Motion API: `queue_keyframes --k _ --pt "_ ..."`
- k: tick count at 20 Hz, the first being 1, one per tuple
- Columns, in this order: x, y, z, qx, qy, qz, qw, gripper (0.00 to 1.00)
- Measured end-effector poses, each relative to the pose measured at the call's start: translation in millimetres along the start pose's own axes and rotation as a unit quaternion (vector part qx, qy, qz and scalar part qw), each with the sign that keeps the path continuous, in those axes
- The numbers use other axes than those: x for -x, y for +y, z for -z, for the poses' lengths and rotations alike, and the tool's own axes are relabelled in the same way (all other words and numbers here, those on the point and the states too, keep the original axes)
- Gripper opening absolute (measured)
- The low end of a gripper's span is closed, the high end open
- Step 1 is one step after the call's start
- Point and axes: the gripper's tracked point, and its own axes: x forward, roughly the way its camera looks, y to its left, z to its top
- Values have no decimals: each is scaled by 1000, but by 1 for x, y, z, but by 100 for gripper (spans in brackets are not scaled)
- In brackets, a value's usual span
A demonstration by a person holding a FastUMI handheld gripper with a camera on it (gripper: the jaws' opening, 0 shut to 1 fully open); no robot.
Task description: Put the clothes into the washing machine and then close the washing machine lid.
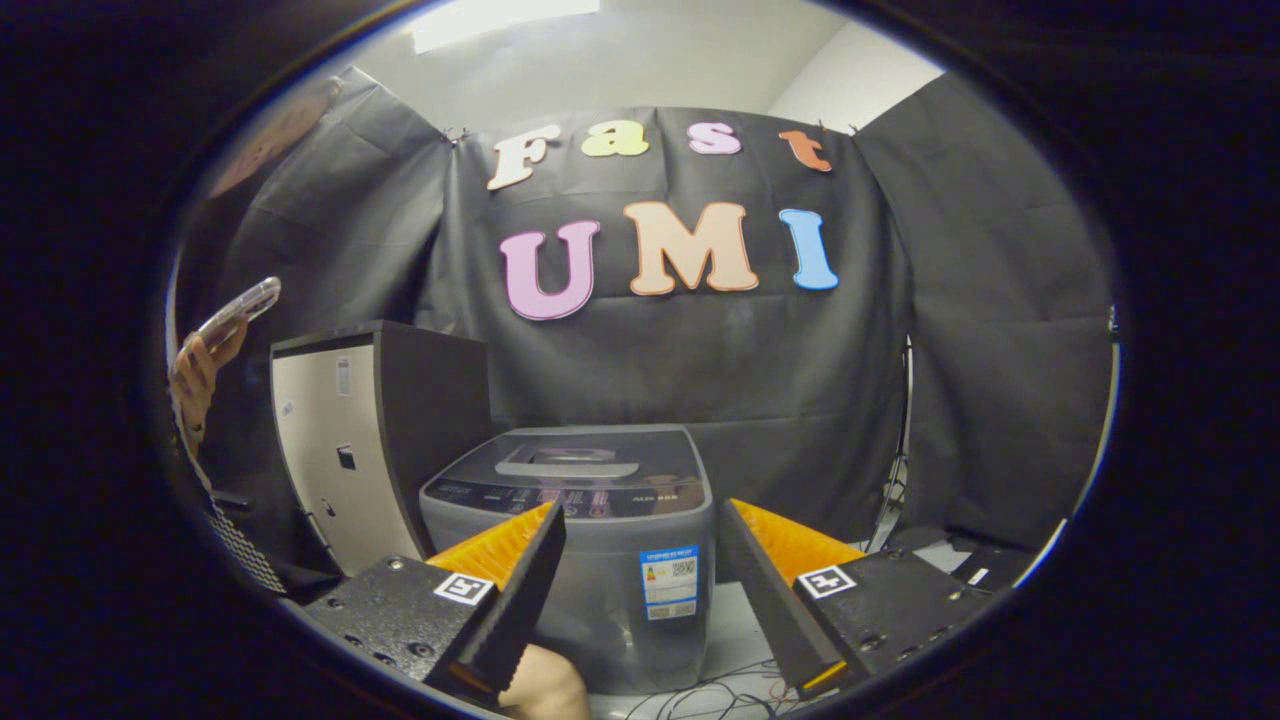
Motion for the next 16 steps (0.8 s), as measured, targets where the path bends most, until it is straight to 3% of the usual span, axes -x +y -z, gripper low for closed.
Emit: queue_keyframes --k 6,16 --pt "5 3 24 4 23 -1 1000 95" --pt "7 10 24 17 16 -21 1000 96"
